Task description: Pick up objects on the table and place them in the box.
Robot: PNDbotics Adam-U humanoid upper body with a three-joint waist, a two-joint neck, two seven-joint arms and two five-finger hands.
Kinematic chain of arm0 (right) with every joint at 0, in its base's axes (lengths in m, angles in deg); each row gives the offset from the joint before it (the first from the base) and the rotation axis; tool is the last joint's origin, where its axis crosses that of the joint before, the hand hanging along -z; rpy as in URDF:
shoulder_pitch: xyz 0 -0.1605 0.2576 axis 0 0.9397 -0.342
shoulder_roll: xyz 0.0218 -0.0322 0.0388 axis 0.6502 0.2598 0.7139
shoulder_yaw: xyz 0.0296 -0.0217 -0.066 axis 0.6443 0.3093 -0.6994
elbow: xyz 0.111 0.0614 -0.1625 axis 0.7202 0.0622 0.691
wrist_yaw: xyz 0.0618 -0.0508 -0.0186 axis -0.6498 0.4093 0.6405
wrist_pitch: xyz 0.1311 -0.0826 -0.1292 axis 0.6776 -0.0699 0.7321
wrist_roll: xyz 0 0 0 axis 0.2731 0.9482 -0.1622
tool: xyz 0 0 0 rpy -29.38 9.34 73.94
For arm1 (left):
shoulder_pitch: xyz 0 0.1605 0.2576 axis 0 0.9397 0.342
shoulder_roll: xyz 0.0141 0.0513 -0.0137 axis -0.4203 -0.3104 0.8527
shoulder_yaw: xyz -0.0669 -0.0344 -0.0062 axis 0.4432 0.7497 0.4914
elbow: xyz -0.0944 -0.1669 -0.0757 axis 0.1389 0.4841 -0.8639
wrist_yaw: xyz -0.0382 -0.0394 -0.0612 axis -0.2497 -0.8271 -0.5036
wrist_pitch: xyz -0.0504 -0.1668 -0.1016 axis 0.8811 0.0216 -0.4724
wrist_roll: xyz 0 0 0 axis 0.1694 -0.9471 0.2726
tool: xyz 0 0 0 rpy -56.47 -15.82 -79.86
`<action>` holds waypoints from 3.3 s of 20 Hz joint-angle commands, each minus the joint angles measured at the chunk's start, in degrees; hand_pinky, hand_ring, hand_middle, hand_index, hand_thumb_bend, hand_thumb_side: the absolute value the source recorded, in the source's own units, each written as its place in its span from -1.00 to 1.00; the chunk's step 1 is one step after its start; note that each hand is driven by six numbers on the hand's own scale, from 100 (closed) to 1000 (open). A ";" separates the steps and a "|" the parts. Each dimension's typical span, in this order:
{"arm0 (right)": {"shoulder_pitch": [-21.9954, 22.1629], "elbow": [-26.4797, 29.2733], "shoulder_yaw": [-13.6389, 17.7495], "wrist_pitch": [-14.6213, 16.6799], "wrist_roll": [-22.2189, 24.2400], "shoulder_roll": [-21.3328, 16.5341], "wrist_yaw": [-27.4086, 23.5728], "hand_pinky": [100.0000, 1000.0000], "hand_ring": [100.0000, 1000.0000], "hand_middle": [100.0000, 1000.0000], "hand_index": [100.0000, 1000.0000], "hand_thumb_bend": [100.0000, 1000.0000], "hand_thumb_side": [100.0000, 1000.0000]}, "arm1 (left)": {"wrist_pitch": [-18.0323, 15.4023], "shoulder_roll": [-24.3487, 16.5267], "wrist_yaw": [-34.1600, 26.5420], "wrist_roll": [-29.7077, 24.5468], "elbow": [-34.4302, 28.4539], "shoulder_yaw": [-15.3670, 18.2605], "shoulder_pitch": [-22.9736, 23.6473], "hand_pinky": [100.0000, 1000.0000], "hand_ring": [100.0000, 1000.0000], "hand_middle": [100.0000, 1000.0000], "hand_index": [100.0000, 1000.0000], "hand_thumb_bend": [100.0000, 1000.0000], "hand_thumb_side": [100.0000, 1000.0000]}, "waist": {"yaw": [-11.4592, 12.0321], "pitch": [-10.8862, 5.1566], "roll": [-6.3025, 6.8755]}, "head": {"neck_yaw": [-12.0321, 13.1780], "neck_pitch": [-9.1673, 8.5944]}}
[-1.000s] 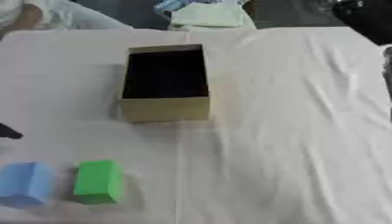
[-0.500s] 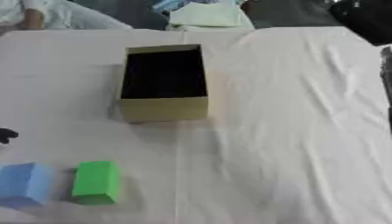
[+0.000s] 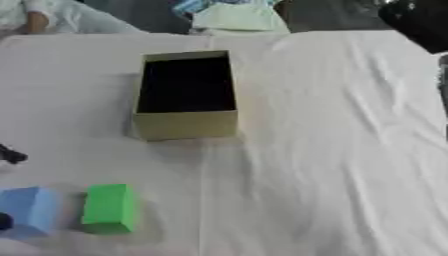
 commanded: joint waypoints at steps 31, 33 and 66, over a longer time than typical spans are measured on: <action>-0.19 0.91 0.02 -0.03 0.10 0.47 -0.53 0.61 0.41 -0.04 0.60 -1.00 0.39 | 6.27 1.90 7.14 -7.95 -0.79 -4.33 -2.28 0.43 0.40 0.35 0.80 0.37 -0.06 | -1.03 -0.23 -0.25 | 0.69 0.29; -0.15 0.91 0.02 -0.04 0.08 0.55 -0.55 0.61 0.40 -0.04 0.60 -1.00 0.39 | 6.55 1.96 8.12 -8.25 -0.79 -4.56 -2.40 0.41 0.38 0.34 0.79 0.37 -0.10 | -1.07 -0.20 -0.25 | 0.70 0.29; 0.01 0.91 -0.06 -0.03 0.28 0.50 -0.53 0.61 0.40 -0.05 0.59 -1.00 0.38 | 7.06 1.62 4.38 1.57 -0.79 -0.58 -14.72 -0.49 -0.42 -0.30 0.18 -0.49 -1.00 | -0.84 -0.76 0.03 | -0.40 0.29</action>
